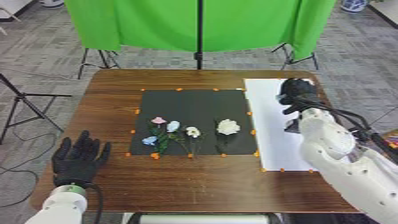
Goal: Arrange flowers
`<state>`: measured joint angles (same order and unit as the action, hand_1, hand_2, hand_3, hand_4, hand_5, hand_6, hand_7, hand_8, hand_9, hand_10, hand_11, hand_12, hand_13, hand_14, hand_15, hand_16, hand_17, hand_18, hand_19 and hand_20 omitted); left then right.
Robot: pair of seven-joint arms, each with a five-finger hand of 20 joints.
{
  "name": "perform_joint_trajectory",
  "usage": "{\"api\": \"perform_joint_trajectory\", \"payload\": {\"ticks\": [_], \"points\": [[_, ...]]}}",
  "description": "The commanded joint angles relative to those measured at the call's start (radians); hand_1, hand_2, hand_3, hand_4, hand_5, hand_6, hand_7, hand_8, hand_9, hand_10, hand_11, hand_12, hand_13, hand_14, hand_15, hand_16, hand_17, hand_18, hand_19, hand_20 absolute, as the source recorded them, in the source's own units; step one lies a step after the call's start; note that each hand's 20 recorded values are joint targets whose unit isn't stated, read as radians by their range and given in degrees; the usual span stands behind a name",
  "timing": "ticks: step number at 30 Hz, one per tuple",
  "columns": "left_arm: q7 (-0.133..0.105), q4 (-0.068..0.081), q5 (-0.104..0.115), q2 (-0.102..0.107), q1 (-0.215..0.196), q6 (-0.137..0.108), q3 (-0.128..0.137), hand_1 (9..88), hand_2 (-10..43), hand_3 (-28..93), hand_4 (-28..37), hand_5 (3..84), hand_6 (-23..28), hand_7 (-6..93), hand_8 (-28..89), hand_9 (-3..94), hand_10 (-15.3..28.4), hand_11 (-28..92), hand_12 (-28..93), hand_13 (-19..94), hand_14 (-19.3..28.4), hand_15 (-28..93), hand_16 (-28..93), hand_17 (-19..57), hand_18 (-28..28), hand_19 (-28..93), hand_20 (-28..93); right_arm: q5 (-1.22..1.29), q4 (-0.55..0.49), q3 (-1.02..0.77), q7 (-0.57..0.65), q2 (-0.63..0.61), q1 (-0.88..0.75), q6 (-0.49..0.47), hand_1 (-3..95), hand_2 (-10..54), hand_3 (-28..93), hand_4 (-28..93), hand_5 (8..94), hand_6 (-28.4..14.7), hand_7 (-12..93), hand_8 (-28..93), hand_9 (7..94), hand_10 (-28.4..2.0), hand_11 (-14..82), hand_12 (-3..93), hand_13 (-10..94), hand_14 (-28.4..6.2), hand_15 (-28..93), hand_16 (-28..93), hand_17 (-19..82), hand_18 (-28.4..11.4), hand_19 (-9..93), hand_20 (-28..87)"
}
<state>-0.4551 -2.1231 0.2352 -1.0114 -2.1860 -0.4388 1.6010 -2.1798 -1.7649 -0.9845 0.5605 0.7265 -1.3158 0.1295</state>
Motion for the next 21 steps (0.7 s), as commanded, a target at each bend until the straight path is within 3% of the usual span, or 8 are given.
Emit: {"api": "perform_joint_trajectory", "payload": {"ticks": [1, 4, 10, 21], "points": [[0.019, 0.013, -0.017, 0.004, -0.021, -0.004, 0.000, 31.3, 12.0, 75, -28.3, 53.2, 7.1, 42.5, -18, 49.0, 15.9, 59, 28, 39, 17.7, 76, -1, -1.3, 16.3, 49, 33, -0.034, -0.234, -0.025, -0.018, 0.028, -0.176, -0.065, 62.4, -9.5, 66, -28, 66.9, -1.4, 41, 7, 76.1, -11.1, 18.8, 48.6, 69, -4.5, 45, 42, 45, -16.7, 81, 31], [0.021, 0.014, -0.007, 0.001, -0.023, -0.005, -0.002, 31.2, 12.0, 75, -28.3, 53.1, 7.1, 42.4, -18, 48.9, 15.9, 59, 28, 39, 17.7, 75, -1, -1.3, 16.3, 49, 33, -0.041, -0.275, -0.016, -0.026, 0.031, -0.209, -0.090, 61.9, -9.5, 66, -28, 67.1, -1.7, 40, 7, 76.2, -11.4, 18.3, 48.2, 69, -4.8, 45, 41, 44, -17.3, 82, 31], [0.037, 0.012, -0.031, 0.000, -0.030, 0.003, 0.004, 31.2, 12.0, 75, -28.3, 53.1, 7.1, 42.4, -18, 48.7, 15.8, 58, 28, 39, 17.8, 75, -1, -1.3, 16.3, 48, 33, -0.066, -0.311, -0.021, 0.014, 0.042, -0.254, -0.074, 61.8, -9.5, 66, -28, 67.4, -2.0, 38, 8, 76.3, -11.8, 17.6, 47.6, 69, -5.0, 46, 41, 44, -17.5, 82, 31], [0.032, 0.016, -0.021, -0.010, -0.018, -0.007, -0.005, 31.3, 11.9, 75, -28.3, 53.3, 6.9, 42.4, -18, 49.0, 15.7, 58, 28, 39, 17.8, 75, -1, -1.3, 16.2, 48, 33, -0.074, -0.305, 0.028, 0.004, 0.049, -0.246, -0.134, 61.2, -9.5, 67, -28, 66.8, -3.2, 33, 6, 75.3, -12.4, 15.8, 46.1, 67, -5.9, 47, 39, 43, -18.7, 84, 30]]}}
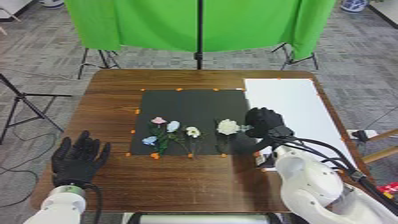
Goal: Arrange flowers
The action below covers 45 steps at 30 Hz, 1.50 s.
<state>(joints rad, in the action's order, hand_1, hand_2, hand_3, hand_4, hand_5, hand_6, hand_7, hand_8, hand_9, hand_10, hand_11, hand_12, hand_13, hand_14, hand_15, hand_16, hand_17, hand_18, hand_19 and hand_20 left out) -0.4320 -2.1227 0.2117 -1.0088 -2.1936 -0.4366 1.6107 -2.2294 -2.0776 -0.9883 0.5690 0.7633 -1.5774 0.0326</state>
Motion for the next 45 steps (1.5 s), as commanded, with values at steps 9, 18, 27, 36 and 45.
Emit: {"api": "perform_joint_trajectory", "payload": {"ticks": [9, 18, 27, 36, 45], "points": [[0.013, 0.018, -0.001, -0.030, -0.006, -0.014, -0.001, 31.3, 11.9, 75, -28.2, 53.2, 6.9, 42.5, -18, 48.9, 15.8, 58, 28, 39, 17.8, 75, -1, -1.3, 16.3, 48, 33, -0.023, 0.017, 0.033, 0.019, 0.024, 0.016, -0.070, 60.3, -9.5, 67, -28, 63.8, -3.7, 22, 0, 72.7, -13.4, 13.6, 42.2, 64, -7.0, 48, 38, 41, -19.7, 84, 28], [0.019, 0.018, 0.010, -0.042, 0.001, -0.030, 0.021, 31.5, 11.9, 74, -28.3, 53.8, 6.6, 42.2, -18, 48.6, 15.6, 58, 28, 38, 17.7, 75, -1, -1.3, 16.3, 48, 33, -0.054, 0.069, 0.043, -0.031, 0.034, 0.020, -0.071, 56.7, -9.5, 68, -28, 61.9, -3.3, 21, -12, 67.1, -15.1, 21.5, 31.2, 62, -8.9, 49, 34, 38, -20.3, 81, 24], [0.018, 0.019, 0.027, -0.052, 0.005, -0.049, 0.020, 31.4, 12.1, 74, -28.3, 53.7, 6.7, 42.3, -18, 48.7, 15.7, 58, 27, 39, 17.7, 75, -1, -1.4, 16.3, 48, 33, -0.034, 0.061, 0.009, -0.052, 0.033, 0.001, -0.097, 50.4, -9.5, 59, -28, 61.2, -3.7, 20, -12, 64.4, -16.4, 25.9, 22.2, 61, -12.4, 52, 22, 38, -20.4, 81, 24], [0.021, 0.015, 0.035, -0.055, -0.003, -0.052, 0.024, 29.1, 13.3, 74, -28.3, 53.6, 7.1, 42.1, -18, 48.7, 15.8, 58, 27, 38, 17.7, 75, -1, -1.4, 16.3, 48, 33, -0.039, 0.022, -0.016, -0.072, 0.019, -0.040, -0.056, 45.3, -9.5, 40, -28, 56.4, -6.1, 16, -10, 60.5, -18.4, 24.0, 22.6, 59, -14.3, 54, 21, 36, -21.8, 81, 26], [0.023, 0.008, -0.011, -0.046, -0.015, -0.043, 0.032, 24.3, 15.9, 73, -28.3, 52.6, 7.5, 41.8, -18, 48.4, 16.1, 58, 27, 38, 18.0, 75, -2, -1.6, 16.3, 49, 33, -0.025, -0.029, -0.078, -0.065, 0.017, -0.074, -0.001, 40.7, -9.5, 30, -25, 54.2, -8.2, 10, -9, 59.6, -19.7, 20.3, 21.1, 58, -15.4, 54, 21, 36, -23.4, 82, 28]]}}
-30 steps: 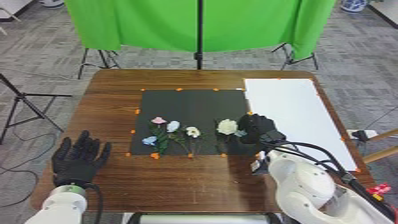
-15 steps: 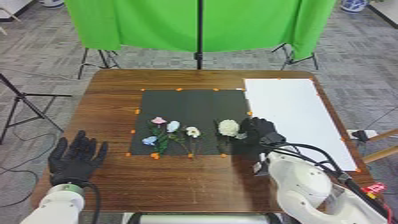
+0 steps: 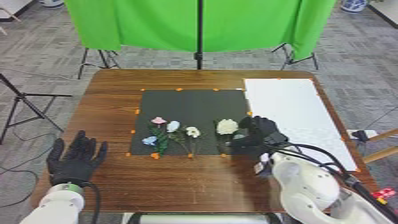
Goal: Arrange flowers
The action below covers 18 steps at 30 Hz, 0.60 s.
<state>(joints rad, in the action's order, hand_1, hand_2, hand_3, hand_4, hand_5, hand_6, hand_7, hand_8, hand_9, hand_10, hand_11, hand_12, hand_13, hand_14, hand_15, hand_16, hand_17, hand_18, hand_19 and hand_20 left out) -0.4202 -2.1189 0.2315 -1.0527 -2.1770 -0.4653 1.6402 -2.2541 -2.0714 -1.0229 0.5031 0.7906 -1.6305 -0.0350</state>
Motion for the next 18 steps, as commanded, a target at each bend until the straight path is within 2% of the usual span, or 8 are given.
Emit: {"api": "perform_joint_trajectory", "payload": {"ticks": [1, 4, 6, 8, 11, 14, 17, 18], "points": [[0.015, 0.004, -0.045, -0.001, -0.028, -0.012, 0.003, 24.3, 15.8, 73, -28.3, 52.6, 7.5, 41.8, -18, 48.4, 16.1, 58, 27, 38, 18.0, 75, -2, -1.6, 16.3, 49, 33, 0.005, -0.039, -0.058, 0.005, -0.008, -0.024, 0.083, 38.6, -9.5, 31, -24, 54.2, -8.1, 10, -8, 59.3, -19.9, 19.9, 21.1, 58, -15.6, 54, 21, 36, -23.4, 82, 28], [0.014, 0.005, -0.087, 0.010, -0.030, 0.018, 0.005, 24.6, 15.6, 73, -28.3, 52.5, 7.4, 41.5, -18, 48.1, 16.3, 58, 27, 38, 18.1, 75, -2, -1.7, 16.3, 48, 32, 0.070, -0.034, -0.105, -0.020, -0.006, -0.028, 0.196, 25.0, -7.7, 47, -25, 53.5, -7.9, 10, -8, 58.5, -20.8, 18.5, 20.9, 56, -16.6, 54, 20, 35, -23.7, 82, 27], [0.006, 0.004, -0.117, 0.024, -0.035, 0.043, 0.009, 24.6, 15.4, 73, -28.3, 52.6, 7.4, 39.1, -17, 48.6, 16.0, 54, 25, 38, 17.3, 71, -3, -1.6, 16.4, 48, 32, 0.165, 0.010, -0.118, -0.125, -0.005, -0.019, 0.392, 15.6, 0.9, 57, -25, 53.4, -8.1, 10, -8, 57.8, -21.5, 17.6, 20.7, 56, -17.4, 54, 20, 35, -23.7, 81, 26], [0.000, 0.004, -0.149, 0.035, -0.039, 0.076, 0.018, 24.7, 15.1, 73, -28.3, 53.0, 7.4, 33.7, -14, 50.7, 15.9, 47, 22, 40, 16.4, 63, -2, -1.4, 16.3, 47, 30, 0.267, 0.023, -0.169, -0.196, 0.007, -0.017, 0.430, 14.5, 8.2, 64, -26, 54.6, -7.9, 11, -8, 58.6, -21.6, 18.3, 20.4, 56, -17.5, 53, 19, 35, -22.9, 76, 23], [-0.007, 0.005, -0.193, 0.049, -0.044, 0.114, 0.034, 25.1, 14.2, 74, -28.3, 53.4, 7.6, 25.4, -12, 51.7, 14.8, 36, 18, 42, 15.4, 50, -3, -1.2, 15.6, 44, 27, 0.446, 0.028, -0.276, -0.317, 0.038, -0.035, 0.380, 15.4, 11.8, 68, -28, 53.0, -7.0, 14, -9, 56.0, -20.5, 17.7, 19.6, 51, -16.7, 47, 17, 30, -20.9, 64, 18], [-0.003, 0.023, -0.237, 0.060, -0.044, 0.164, 0.052, 24.8, 13.2, 74, -28.3, 52.2, 7.6, 20.7, -11, 49.5, 14.6, 29, 17, 38, 14.3, 41, -4, -1.6, 15.2, 42, 24, 0.572, 0.013, -0.414, -0.365, 0.085, -0.066, 0.193, 15.0, 12.1, 72, -28, 48.1, -5.6, 14, -10, 47.9, -19.2, 12.4, 17.7, 42, -16.1, 37, 16, 22, -20.2, 53, 16], [-0.008, 0.034, -0.232, 0.072, -0.040, 0.211, 0.069, 22.3, 10.6, 75, -28.3, 48.4, 7.7, 15.5, -10, 41.3, 14.7, 23, 14, 27, 11.6, 31, -7, -3.2, 13.4, 36, 20, 0.768, 0.019, -0.504, -0.401, 0.124, -0.073, 0.080, 15.3, 11.3, 73, -28, 41.3, -4.8, 13, -9, 39.7, -18.4, 6.6, 16.8, 33, -16.4, 26, 17, 17, -19.4, 42, 16], [0.000, 0.039, -0.247, 0.073, -0.036, 0.220, 0.074, 21.4, 10.1, 75, -28.3, 46.6, 7.3, 13.8, -9, 37.4, 14.2, 19, 12, 23, 10.5, 27, -7, -3.4, 12.5, 33, 18, 0.840, 0.025, -0.523, -0.411, 0.135, -0.071, 0.066, 15.1, 11.1, 73, -27, 39.5, -4.4, 12, -9, 37.7, -18.2, 5.1, 16.1, 31, -16.5, 23, 18, 16, -19.4, 39, 16]]}}
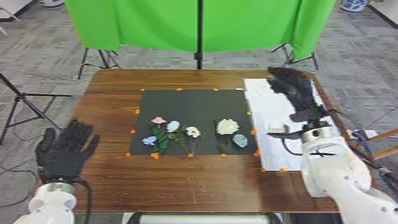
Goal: Arrange flowers
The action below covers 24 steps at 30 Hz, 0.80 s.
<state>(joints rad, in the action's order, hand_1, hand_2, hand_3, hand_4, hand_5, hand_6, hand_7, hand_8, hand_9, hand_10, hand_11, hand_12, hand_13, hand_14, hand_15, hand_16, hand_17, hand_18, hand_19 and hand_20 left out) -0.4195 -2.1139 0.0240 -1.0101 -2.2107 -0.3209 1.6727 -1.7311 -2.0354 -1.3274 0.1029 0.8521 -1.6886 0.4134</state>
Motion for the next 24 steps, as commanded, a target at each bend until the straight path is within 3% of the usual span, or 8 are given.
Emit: {"api": "perform_joint_trajectory", "payload": {"ticks": [1, 12, 14, 15, 17, 20, 22, 24], "points": [[0.005, 0.038, -0.055, 0.033, 0.004, 0.077, 0.043, 20.8, 9.8, 75, -28.3, 44.3, 6.8, 12.0, -9, 33.9, 13.5, 17, 11, 19, 8.8, 22, -7, -3.6, 11.3, 29, 17, 0.386, -0.003, -0.228, -0.023, 0.081, -0.009, -0.383, 14.7, 11.0, 73, -27, 38.3, -4.0, 11, -9, 36.3, -17.8, 3.8, 15.5, 30, -16.7, 21, 19, 15, -19.4, 36, 16], [-0.014, 0.035, -0.251, 0.055, 0.018, 0.070, 0.072, 18.2, 9.5, 73, -28.3, 34.1, 4.6, 7.0, -8, 21.4, 9.8, 9, 5, 10, 4.0, 7, -8, -4.8, 7.4, 17, 11, 0.826, 0.034, -0.278, -0.122, 0.144, 0.006, -0.399, 6.5, 10.3, 71, -27, 33.3, -4.0, 5, -8, 31.0, -16.9, 1.1, 12.1, 25, -15.0, 6, 22, 12, -19.0, 25, 16], [-0.074, -0.009, -0.221, 0.046, 0.008, -0.080, 0.045, 18.5, 9.9, 73, -28.3, 34.1, 4.7, 7.3, -8, 21.5, 10.1, 9, 5, 10, 4.3, 7, -8, -4.7, 7.2, 16, 11, 0.837, 0.033, -0.288, -0.107, 0.162, -0.003, -0.425, 6.0, 10.4, 71, -27, 32.8, -4.4, 4, -7, 30.7, -17.1, 1.0, 11.8, 25, -14.8, 5, 22, 12, -18.8, 24, 16], [-0.084, -0.020, -0.237, 0.025, -0.008, -0.105, 0.042, 19.6, 10.5, 74, -28.3, 36.2, 5.2, 8.7, -8, 22.9, 10.8, 11, 5, 12, 5.0, 9, -7, -4.5, 7.1, 17, 11, 0.834, 0.032, -0.296, -0.086, 0.175, -0.010, -0.448, 5.8, 10.4, 71, -27, 32.7, -4.5, 4, -7, 30.5, -17.1, 1.0, 11.7, 25, -14.7, 5, 22, 12, -18.7, 24, 16], [-0.085, -0.029, -0.229, -0.016, -0.037, -0.100, 0.046, 21.0, 10.4, 75, -28.3, 38.2, 5.6, 10.0, -9, 24.9, 11.3, 13, 5, 13, 5.5, 10, -7, -4.3, 7.1, 17, 11, 0.824, 0.015, -0.340, -0.039, 0.221, -0.041, -0.497, 5.6, 10.4, 71, -27, 32.7, -4.5, 4, -7, 30.2, -17.4, 0.9, 11.6, 25, -14.6, 4, 22, 12, -18.7, 23, 16], [-0.055, -0.034, -0.211, 0.008, -0.059, -0.055, 0.076, 21.7, 10.1, 76, -28.3, 39.7, 5.7, 10.7, -9, 25.8, 11.4, 14, 5, 14, 5.7, 11, -7, -4.2, 6.9, 17, 11, 0.834, -0.001, -0.367, -0.028, 0.260, -0.059, -0.543, 5.9, 10.6, 71, -27, 32.7, -4.9, 4, -7, 29.6, -17.7, 0.8, 11.5, 24, -14.8, 4, 23, 12, -18.6, 23, 17], [-0.060, -0.049, -0.233, -0.008, -0.095, -0.084, 0.101, 21.8, 10.1, 75, -28.3, 39.5, 5.6, 10.7, -9, 25.4, 11.5, 14, 4, 14, 5.7, 11, -7, -4.3, 6.8, 17, 11, 0.827, 0.012, -0.337, -0.020, 0.268, -0.046, -0.548, 6.3, 10.7, 70, -26, 32.8, -5.1, 4, -7, 29.5, -17.8, 0.8, 11.4, 25, -14.9, 4, 23, 12, -18.5, 23, 17], [-0.059, -0.054, -0.192, -0.022, -0.108, -0.076, 0.110, 23.1, 11.1, 74, -28.3, 39.6, 5.7, 10.8, -9, 26.7, 12.0, 14, 4, 15, 6.2, 12, -7, -4.2, 6.9, 18, 11, 0.839, -0.001, -0.343, 0.006, 0.282, -0.068, -0.554, 6.5, 10.7, 71, -26, 33.0, -5.2, 4, -7, 29.5, -17.9, 0.8, 11.4, 25, -14.9, 4, 23, 12, -18.4, 23, 17]]}}
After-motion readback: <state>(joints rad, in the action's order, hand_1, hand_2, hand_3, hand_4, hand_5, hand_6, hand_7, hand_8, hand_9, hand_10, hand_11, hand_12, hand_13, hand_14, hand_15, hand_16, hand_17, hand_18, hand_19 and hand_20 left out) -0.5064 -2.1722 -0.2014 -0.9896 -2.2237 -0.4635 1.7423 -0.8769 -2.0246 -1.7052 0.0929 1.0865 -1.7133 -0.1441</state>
